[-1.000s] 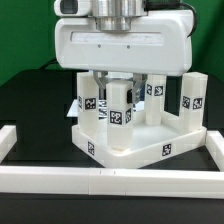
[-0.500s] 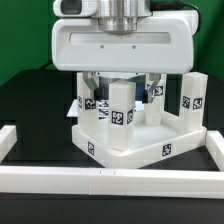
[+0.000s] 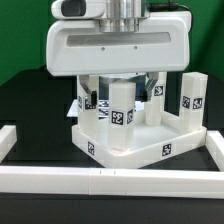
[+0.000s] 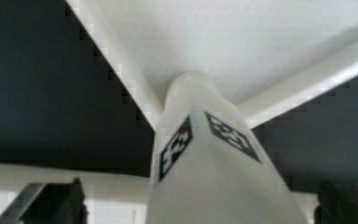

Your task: Assemble desk

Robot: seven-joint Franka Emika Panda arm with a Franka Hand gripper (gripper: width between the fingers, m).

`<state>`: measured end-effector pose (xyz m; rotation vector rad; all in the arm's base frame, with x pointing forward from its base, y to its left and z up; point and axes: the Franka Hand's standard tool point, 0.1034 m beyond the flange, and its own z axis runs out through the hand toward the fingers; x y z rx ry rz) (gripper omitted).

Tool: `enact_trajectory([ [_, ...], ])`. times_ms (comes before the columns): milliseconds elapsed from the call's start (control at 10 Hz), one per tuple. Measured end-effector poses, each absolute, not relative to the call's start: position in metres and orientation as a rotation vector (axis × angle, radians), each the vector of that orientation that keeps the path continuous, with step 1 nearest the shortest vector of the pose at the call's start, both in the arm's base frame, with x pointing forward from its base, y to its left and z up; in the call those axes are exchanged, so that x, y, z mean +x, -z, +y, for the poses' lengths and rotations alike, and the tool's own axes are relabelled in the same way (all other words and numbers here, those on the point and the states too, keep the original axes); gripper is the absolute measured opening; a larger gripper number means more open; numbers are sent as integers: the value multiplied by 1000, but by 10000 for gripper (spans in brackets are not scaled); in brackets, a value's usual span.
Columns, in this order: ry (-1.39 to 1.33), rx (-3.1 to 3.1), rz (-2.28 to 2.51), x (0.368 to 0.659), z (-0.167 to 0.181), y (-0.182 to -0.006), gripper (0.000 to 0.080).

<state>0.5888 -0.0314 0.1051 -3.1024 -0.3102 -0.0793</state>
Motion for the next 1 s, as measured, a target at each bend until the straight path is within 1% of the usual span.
enact_trajectory([
  [300,81,-3074,-582,589,-31,-106,649],
  [600,81,-2988,-989,590,-33,-106,649],
  [1000,64,-2855,-1382,590,-34,-107,649],
])
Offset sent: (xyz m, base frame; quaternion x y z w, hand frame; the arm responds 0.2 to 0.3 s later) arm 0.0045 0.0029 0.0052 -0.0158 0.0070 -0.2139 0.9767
